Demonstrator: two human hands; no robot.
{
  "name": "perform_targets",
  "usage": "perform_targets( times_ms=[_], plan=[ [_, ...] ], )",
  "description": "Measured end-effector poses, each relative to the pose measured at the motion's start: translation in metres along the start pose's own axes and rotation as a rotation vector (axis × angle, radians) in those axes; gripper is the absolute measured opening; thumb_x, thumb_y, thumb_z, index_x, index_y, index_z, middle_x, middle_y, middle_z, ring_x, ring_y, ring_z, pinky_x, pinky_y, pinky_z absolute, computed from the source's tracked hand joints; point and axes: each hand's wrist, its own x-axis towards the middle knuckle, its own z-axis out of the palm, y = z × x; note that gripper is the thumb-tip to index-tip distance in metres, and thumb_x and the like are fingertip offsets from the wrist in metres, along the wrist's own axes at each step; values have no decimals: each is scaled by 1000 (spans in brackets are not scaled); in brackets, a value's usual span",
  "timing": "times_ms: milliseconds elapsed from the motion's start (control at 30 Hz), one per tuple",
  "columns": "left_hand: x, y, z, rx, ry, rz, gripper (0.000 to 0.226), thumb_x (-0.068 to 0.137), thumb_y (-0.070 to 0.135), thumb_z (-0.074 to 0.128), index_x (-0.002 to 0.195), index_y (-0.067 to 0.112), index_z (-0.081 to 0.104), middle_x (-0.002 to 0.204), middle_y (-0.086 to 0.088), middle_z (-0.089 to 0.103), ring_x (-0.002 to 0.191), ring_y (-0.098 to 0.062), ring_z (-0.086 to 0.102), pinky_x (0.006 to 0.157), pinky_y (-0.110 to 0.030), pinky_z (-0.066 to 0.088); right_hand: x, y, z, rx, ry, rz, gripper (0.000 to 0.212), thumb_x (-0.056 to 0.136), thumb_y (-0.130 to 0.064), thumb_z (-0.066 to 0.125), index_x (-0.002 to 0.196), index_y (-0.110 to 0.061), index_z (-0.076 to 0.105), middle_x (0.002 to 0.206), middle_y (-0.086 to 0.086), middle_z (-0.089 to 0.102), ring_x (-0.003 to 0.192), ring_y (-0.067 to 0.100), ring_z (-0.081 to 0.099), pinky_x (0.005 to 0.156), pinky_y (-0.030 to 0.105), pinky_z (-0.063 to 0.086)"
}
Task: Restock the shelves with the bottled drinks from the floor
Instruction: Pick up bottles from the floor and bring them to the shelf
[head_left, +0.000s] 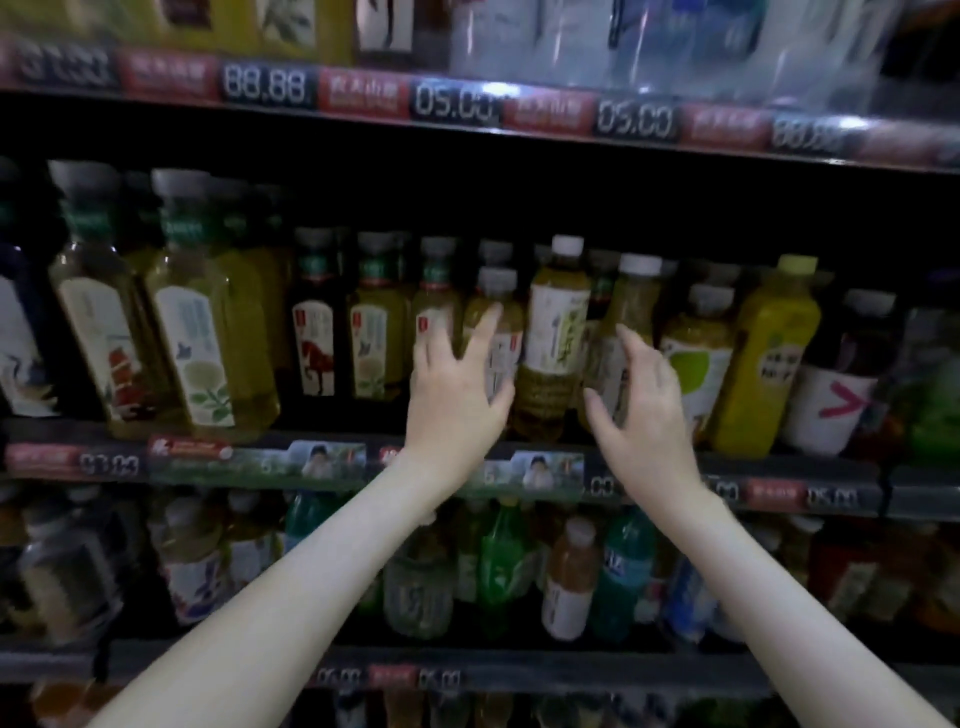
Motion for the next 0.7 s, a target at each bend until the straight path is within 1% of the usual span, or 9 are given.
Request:
perform_targets(
  times_ms=[67,167,200,267,333,433,533,633,700],
  plan=[
    [18,3,9,19,-24,-88,64,96,43,48,150,40,13,156,-14,10,143,-33,9,109,-47,32,14,3,5,82,2,-61,71,93,-19,61,151,-16,20,146,8,35,136,16,30,107,16,23],
    [42,7,16,36,-5,-107,72,95,45,50,150,41,5,157,-12,7,141,-37,17,105,-50,38,37,1,17,235,7,-146,79,92,-16,64,152,-12,14,141,-6,28,132,-2,23,106,3,17],
    [49,9,18,23,-3,-121,74,94,45,52,150,41,4,157,-11,8,139,-36,22,103,-47,40,46,0,23,266,8,-144,80,91,-17,64,152,-14,12,143,-5,29,132,-2,24,107,5,19],
    [61,10,25,18,-22,-140,76,94,46,52,151,41,1,156,-9,13,134,-33,30,95,-40,41,64,-1,34,299,13,-100,82,91,-20,65,152,-18,10,149,5,32,136,11,32,111,21,32],
    [71,5,33,15,-62,-133,75,94,48,48,150,42,-1,156,-8,19,133,-32,34,94,-39,42,78,-2,43,327,-23,-23,86,90,-21,65,153,-24,5,152,7,29,135,21,38,105,33,43],
    [79,-2,37,38,-98,-104,71,91,46,48,150,40,9,152,-6,27,127,-32,41,87,-33,42,90,0,47,326,-116,68,91,89,-22,64,152,-30,-1,153,5,28,124,26,48,86,30,48],
    [73,-3,28,14,-100,-70,74,87,40,59,148,36,17,148,-5,31,121,-32,45,80,-29,41,92,4,46,296,-169,114,98,87,-24,67,152,-29,-7,148,10,33,117,31,53,81,34,50],
    [63,-1,17,56,-143,-38,81,83,35,66,146,35,15,147,-9,28,117,-33,48,77,-37,51,90,2,38,322,-175,111,91,84,-18,70,151,-17,9,135,10,46,115,28,55,80,29,46],
    [56,0,11,86,-175,-30,82,83,36,65,144,38,9,142,-14,34,110,-33,52,67,-34,49,83,-5,30,363,-148,90,82,81,-13,73,145,-14,22,121,5,50,110,21,55,80,27,45]
  ],
)
